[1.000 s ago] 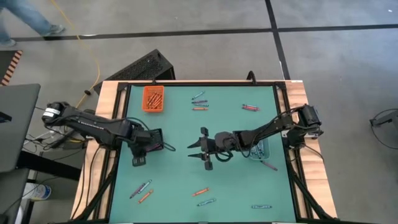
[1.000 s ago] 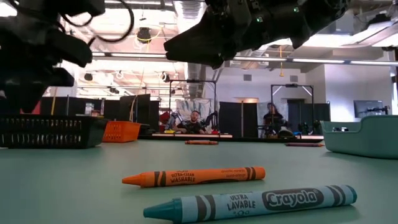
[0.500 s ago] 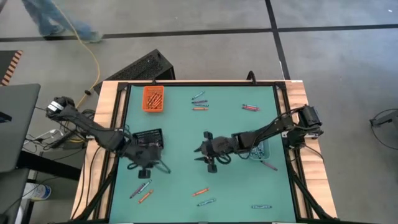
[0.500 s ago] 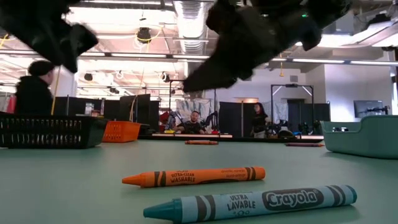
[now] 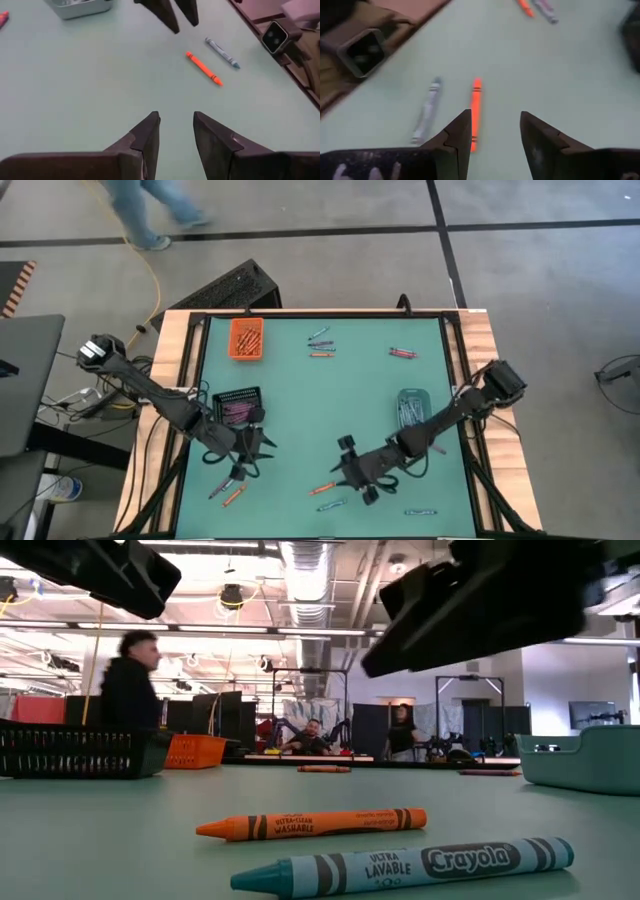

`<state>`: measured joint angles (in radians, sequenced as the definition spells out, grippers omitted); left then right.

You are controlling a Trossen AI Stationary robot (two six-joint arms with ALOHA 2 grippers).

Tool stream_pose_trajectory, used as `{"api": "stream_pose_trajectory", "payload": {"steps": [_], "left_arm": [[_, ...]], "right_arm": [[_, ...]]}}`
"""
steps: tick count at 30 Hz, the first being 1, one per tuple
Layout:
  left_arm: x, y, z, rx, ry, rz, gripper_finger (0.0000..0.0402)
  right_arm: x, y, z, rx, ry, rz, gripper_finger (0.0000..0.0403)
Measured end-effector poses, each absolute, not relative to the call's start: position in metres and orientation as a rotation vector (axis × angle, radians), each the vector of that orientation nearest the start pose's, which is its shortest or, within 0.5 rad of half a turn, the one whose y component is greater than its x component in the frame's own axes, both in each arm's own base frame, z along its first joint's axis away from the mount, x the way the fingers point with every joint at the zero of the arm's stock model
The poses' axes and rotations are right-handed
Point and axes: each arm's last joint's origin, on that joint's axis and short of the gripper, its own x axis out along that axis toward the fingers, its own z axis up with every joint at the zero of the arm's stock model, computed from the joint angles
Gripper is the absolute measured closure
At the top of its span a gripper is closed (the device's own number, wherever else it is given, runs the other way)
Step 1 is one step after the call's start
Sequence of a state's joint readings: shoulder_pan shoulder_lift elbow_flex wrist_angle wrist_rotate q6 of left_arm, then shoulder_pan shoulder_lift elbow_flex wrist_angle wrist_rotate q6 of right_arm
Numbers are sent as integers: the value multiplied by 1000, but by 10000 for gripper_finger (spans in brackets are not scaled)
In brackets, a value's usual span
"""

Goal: Sort crayons
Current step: Put the orange crayon into the orange bin

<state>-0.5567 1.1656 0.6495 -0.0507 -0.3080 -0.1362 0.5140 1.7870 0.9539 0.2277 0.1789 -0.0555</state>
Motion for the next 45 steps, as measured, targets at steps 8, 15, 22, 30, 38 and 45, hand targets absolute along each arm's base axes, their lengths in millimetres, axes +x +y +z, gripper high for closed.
{"api": "stream_pose_trajectory", "payload": {"steps": [8,15,22,30,38,45], "left_arm": [[207,-119,226,123,534,-210,292],[208,-118,226,147,527,-205,292],[207,-118,226,158,533,-205,292],[207,-118,225,163,533,-204,292],[208,-117,226,198,524,-174,292],[208,-115,226,224,514,-123,292]], "right_arm": [[328,172,132,-212,584,359,242],[336,178,109,-199,551,446,242],[335,174,105,-175,601,443,247],[332,172,100,-205,671,443,288],[332,169,100,-217,679,418,361],[330,164,120,-264,644,433,396]]}}
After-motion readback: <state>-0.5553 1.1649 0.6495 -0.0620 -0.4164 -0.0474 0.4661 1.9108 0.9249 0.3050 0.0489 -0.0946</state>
